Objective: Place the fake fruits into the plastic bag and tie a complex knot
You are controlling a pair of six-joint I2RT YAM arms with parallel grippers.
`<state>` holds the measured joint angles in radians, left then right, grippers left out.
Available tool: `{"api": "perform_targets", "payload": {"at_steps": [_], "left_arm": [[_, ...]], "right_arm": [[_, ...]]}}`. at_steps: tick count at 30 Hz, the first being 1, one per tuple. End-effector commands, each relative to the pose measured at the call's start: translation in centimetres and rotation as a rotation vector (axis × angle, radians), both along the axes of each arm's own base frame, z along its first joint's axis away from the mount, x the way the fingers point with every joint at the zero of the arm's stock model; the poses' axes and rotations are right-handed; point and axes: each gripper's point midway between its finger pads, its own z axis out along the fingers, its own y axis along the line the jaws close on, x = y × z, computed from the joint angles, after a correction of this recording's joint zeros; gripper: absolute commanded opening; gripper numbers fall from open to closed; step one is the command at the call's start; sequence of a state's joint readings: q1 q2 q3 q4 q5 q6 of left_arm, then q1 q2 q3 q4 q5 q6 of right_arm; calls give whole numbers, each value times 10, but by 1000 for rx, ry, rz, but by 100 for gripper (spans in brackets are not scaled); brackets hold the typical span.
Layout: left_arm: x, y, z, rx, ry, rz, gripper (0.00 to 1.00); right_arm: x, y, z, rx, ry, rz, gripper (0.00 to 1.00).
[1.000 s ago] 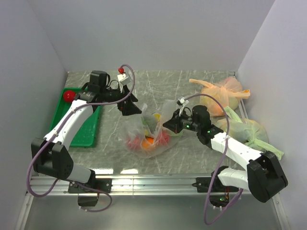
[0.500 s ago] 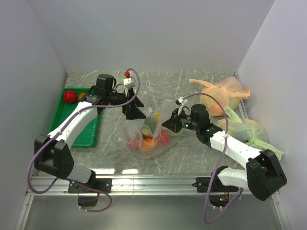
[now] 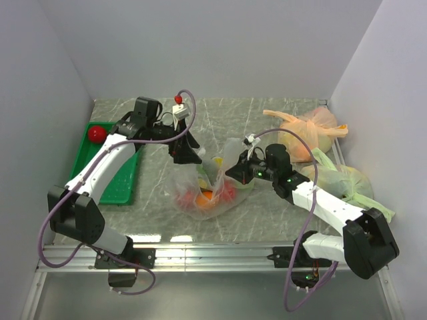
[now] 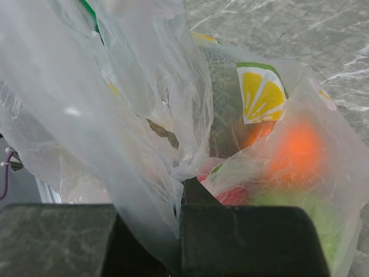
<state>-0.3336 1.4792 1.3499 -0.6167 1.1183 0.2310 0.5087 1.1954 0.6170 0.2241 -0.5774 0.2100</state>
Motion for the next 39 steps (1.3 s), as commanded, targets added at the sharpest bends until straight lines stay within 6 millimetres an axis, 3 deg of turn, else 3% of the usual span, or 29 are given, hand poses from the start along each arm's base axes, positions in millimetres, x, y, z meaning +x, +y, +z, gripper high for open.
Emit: {"api": "perform_targets", "payload": {"at_steps": [1, 10, 13, 14, 17, 18, 19, 20, 21, 23, 24, 26, 27, 30, 34, 37, 39], "left_arm": [[0, -4, 16, -36, -26, -21, 99], [1, -19, -3, -22, -57, -48, 98], [5, -22, -2, -31, -50, -48, 64], [7, -22, -1, -30, -49, -49, 41], [12, -21, 2, -10, -50, -31, 0], [12, -20, 5, -15, -50, -25, 0], [15, -18, 6, -14, -43, -7, 0], [15, -17, 6, -15, -39, -3, 0], [15, -16, 7, -13, -42, 7, 0], [17, -15, 9, -16, -47, 21, 0], [16, -14, 11, -19, -54, 25, 0], [19, -14, 15, -23, -63, 42, 0], [21, -13, 17, -24, -60, 56, 0], [27, -9, 20, -28, -55, 77, 0], [30, -7, 24, -31, -48, 90, 0], [31, -6, 27, -39, -55, 100, 0], [31, -6, 27, -41, -51, 106, 0]], "right_arm": [[6, 9, 25, 26, -70, 31, 0], [3, 13, 26, 29, -73, 57, 0], [3, 13, 25, 24, -72, 62, 0], [3, 12, 25, 22, -74, 58, 0], [5, 12, 28, 22, -68, 45, 0], [9, 13, 36, 25, -83, 35, 3], [12, 9, 35, 1, -71, 12, 22], [13, 8, 41, -7, -82, 15, 22], [24, 3, 59, -19, -145, -26, 43], [33, -12, 74, -37, -191, -76, 62], [35, -19, 95, -25, -253, -95, 66], [40, -34, 114, -13, -298, -129, 75], [39, -38, 134, 2, -347, -136, 76], [30, -41, 166, 28, -424, -125, 78], [10, -28, 195, 83, -473, -63, 80], [-9, 2, 192, 128, -410, 9, 80], [-8, 19, 173, 127, -335, 14, 80]]}}
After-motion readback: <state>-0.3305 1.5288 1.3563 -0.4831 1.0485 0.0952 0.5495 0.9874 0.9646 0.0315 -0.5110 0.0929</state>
